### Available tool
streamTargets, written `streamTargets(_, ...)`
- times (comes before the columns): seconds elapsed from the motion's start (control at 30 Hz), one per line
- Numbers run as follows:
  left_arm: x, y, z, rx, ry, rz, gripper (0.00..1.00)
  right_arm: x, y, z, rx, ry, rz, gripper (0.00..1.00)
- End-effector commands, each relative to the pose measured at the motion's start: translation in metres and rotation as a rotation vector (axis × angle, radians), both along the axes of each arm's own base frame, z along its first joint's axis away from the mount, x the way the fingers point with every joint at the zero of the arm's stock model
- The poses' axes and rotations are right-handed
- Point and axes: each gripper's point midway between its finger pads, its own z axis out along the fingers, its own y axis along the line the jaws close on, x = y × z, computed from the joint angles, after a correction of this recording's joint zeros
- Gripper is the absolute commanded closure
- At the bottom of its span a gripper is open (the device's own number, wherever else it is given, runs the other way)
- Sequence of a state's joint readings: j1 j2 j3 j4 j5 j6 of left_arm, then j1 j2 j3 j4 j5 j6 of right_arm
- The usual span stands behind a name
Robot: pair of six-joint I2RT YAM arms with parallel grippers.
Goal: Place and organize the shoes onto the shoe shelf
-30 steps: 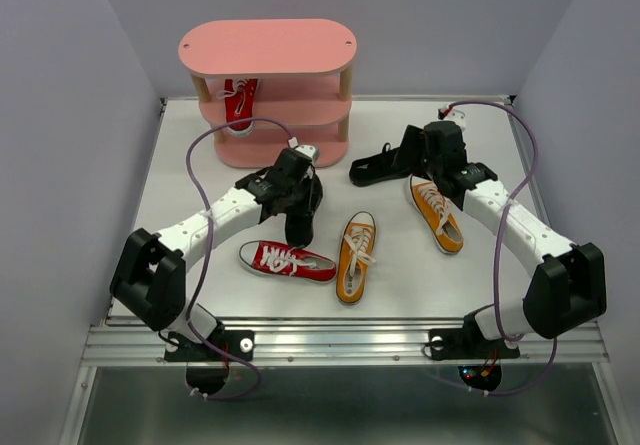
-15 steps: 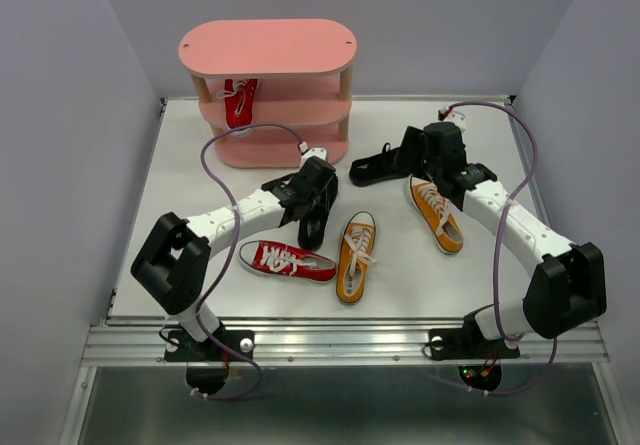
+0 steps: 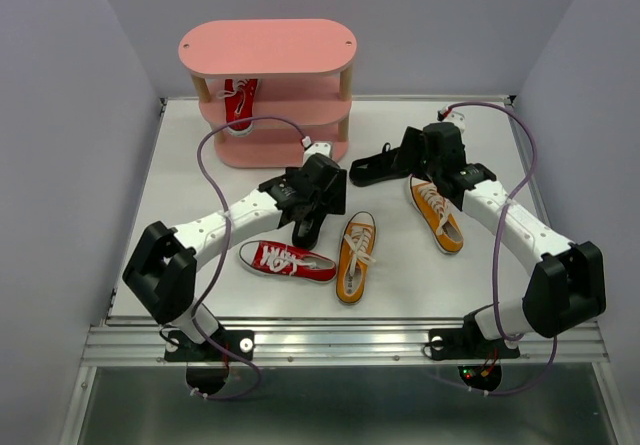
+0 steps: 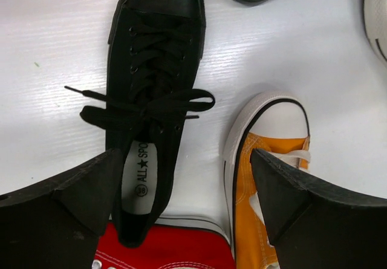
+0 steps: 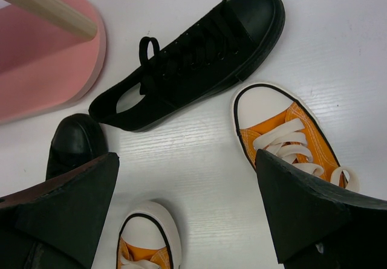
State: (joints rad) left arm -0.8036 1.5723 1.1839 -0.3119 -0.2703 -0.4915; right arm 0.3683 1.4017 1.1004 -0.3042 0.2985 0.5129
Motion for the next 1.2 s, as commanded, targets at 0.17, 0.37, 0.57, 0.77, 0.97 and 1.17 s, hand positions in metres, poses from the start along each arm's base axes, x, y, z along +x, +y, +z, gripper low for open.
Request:
streamTargets(0.17, -0.023, 0.032, -0.029, 0.125, 0.045, -0.015, 0.01, 0.008, 0.011, 0.008, 0.026, -0.042, 0.022, 0.00)
streamTargets(0.37, -0.029, 0.035, -0.052, 0.136, 0.084, -0.005, 0.03, 0.009, 0.012, 0.008, 0.030, -0.041, 0.025, 0.00)
streamTargets(0.57, -0.034, 0.039, -0.074, 0.161, 0.122, 0.005, 0.17, 0.011, 0.013, 0.009, 0.029, -0.043, 0.028, 0.00)
streamTargets(0.77, -0.034, 0.041, -0.083, 0.176, 0.128, 0.009, 0.39, 0.013, 0.015, 0.012, 0.033, -0.047, 0.032, 0.00)
streamTargets(0.97, -0.028, 0.041, -0.071, 0.179, 0.103, 0.023, 1.00, 0.015, 0.016, 0.011, 0.034, -0.045, 0.035, 0.00)
streamTargets(1.17, -0.018, 0.042, -0.009, 0.143, -0.015, 0.006, 1.00, 0.014, 0.014, 0.011, 0.027, -0.046, 0.030, 0.00)
